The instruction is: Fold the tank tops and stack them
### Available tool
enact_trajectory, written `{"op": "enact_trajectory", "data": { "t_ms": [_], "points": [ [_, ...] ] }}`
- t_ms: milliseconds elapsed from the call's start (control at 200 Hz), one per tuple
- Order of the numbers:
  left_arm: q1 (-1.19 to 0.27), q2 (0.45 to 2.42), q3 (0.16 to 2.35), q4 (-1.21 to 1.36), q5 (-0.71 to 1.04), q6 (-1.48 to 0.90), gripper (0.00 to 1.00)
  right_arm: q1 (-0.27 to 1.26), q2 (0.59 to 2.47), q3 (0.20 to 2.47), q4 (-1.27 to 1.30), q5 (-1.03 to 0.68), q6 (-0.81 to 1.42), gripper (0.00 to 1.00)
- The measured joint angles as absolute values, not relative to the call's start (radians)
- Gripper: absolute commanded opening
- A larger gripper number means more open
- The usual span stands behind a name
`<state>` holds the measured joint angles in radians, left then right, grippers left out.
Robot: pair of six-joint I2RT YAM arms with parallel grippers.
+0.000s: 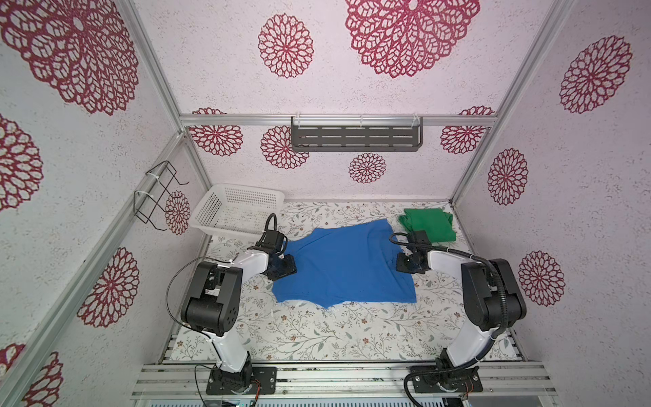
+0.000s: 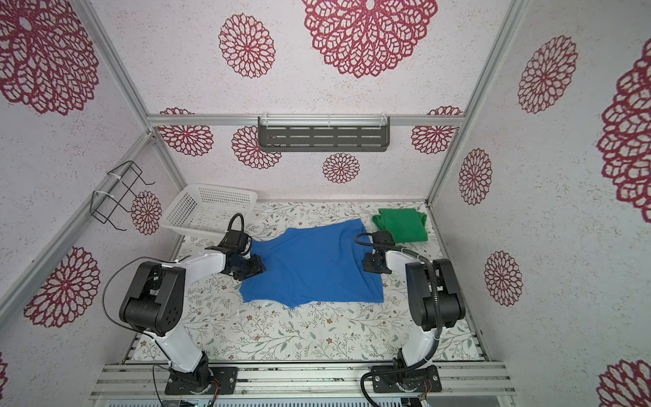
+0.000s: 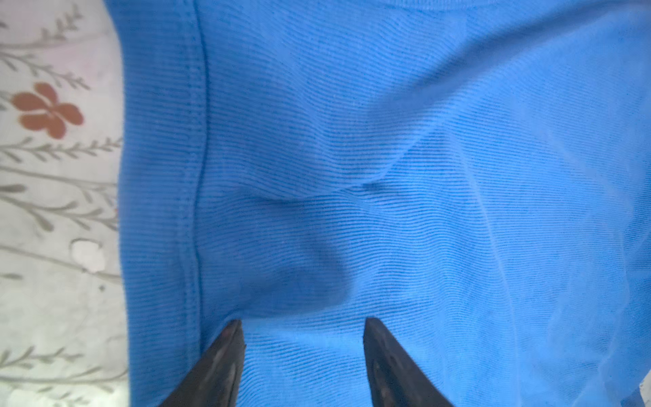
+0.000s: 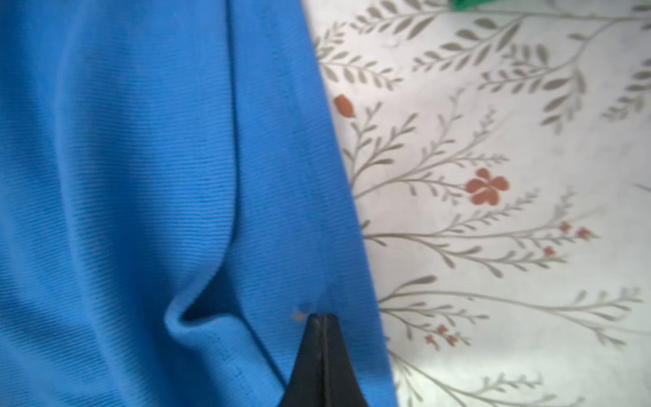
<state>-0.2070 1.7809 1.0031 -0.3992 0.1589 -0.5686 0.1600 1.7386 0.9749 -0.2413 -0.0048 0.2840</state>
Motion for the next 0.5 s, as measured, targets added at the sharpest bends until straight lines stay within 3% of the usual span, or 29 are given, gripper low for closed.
{"op": "enact_trajectory", "data": {
  "t_ms": [80,180,325,500],
  "points": [
    [-0.205,1.782,1.003,-0.397,0.161,-0.569,0.58,0.154,1.723,0.969,-0.239,-0.036,0.273,0.34],
    [-0.204,1.783,1.003,-0.393,0.162,-0.568,0.57,0.154,1.705,0.968,-0.224,-0.091,0.262,0.42],
    [-0.203,1.783,1.003,-0.393,0.162,-0.568,0.57,0.158,1.701,0.968,-0.198,-0.155,0.263,0.49],
    [-0.203,1.784,1.004,-0.393,0.162,-0.568,0.57,0.164,1.711,0.977,-0.185,-0.194,0.264,0.49]
  ]
}}
